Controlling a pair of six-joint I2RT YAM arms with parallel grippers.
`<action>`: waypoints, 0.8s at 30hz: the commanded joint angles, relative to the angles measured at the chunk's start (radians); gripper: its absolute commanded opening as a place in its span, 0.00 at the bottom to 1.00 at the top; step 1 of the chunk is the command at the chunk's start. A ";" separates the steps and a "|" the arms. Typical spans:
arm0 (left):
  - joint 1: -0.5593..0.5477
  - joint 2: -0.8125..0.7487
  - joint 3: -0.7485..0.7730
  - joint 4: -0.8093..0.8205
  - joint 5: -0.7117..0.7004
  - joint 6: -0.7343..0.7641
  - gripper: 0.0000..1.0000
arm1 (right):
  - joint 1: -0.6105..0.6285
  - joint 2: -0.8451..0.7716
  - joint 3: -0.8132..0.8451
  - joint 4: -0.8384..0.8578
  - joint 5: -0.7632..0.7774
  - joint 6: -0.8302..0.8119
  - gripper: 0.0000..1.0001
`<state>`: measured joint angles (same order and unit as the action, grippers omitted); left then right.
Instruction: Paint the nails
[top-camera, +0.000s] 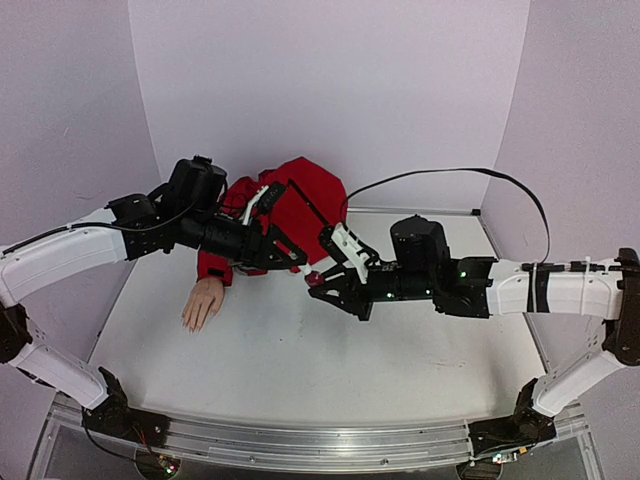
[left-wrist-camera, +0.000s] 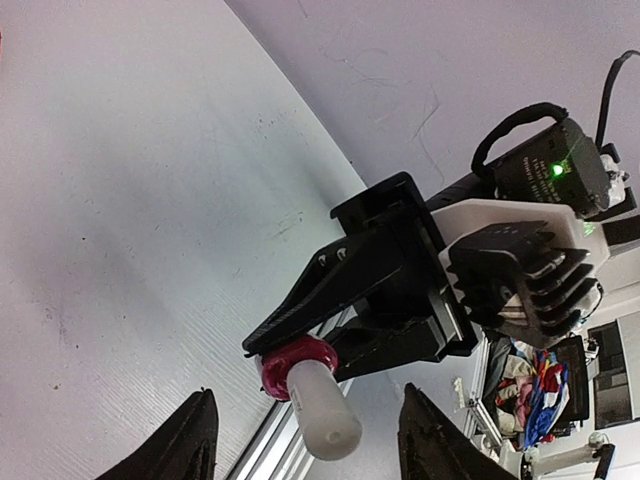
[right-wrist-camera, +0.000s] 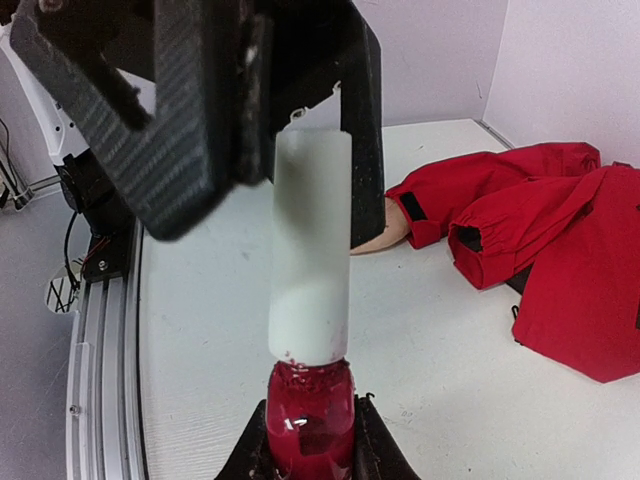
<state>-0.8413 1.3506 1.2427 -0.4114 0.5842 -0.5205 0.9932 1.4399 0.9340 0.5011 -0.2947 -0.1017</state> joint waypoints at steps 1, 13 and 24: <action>0.003 0.021 0.062 -0.006 0.022 0.022 0.58 | -0.005 0.005 0.060 0.038 -0.013 -0.007 0.00; -0.001 0.056 0.086 -0.006 0.023 0.025 0.35 | -0.004 0.015 0.062 0.037 -0.020 -0.003 0.00; -0.015 0.074 0.095 -0.006 0.033 0.028 0.35 | -0.004 0.017 0.065 0.035 -0.027 0.001 0.00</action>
<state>-0.8482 1.4200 1.2774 -0.4290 0.6006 -0.5121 0.9932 1.4570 0.9497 0.4999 -0.2974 -0.1040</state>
